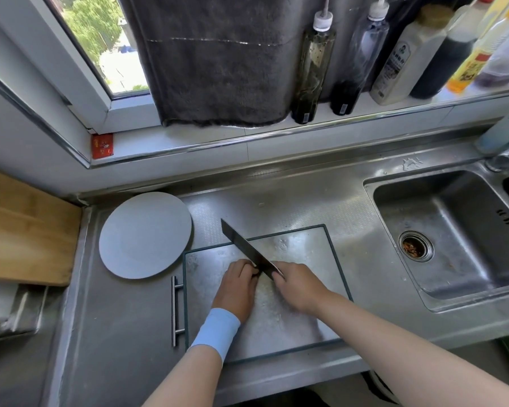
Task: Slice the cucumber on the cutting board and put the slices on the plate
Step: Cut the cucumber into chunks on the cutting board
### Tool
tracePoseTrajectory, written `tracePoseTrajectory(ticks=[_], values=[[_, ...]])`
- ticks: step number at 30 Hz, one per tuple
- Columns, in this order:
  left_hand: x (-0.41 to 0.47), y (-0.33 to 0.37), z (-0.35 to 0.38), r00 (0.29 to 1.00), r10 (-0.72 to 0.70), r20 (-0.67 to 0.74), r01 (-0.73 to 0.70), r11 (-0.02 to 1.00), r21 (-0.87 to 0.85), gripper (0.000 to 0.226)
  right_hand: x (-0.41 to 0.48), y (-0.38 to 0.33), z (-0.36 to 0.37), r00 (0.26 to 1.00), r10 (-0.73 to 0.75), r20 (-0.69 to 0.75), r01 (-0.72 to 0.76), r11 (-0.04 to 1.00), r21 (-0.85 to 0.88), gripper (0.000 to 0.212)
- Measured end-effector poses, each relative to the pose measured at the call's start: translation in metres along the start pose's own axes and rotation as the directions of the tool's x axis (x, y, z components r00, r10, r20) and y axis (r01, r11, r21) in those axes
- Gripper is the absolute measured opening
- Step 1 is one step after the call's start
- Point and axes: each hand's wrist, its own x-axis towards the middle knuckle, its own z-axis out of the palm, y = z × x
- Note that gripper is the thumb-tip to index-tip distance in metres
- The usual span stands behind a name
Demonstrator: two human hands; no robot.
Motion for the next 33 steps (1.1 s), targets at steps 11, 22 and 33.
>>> tracePoseTrajectory(ticks=[11,22,33], values=[[0.018,0.018,-0.044,0.854,-0.488,-0.179,0.411,0.845,-0.343,0.018,-0.017,0.019,-0.043,0.982,-0.089,-0.167,0.029,0.942,-0.333,0.047],[0.061,0.014,-0.116,0.957,-0.22,0.189,0.232,0.972,-0.041,0.022,-0.004,0.004,-0.031,0.892,-0.439,0.105,0.345,0.513,-0.786,0.077],[0.035,-0.025,-0.135,0.895,-0.342,0.288,0.355,0.935,0.006,0.007,-0.001,-0.038,-0.011,0.798,-0.576,0.18,0.457,0.383,-0.803,0.067]])
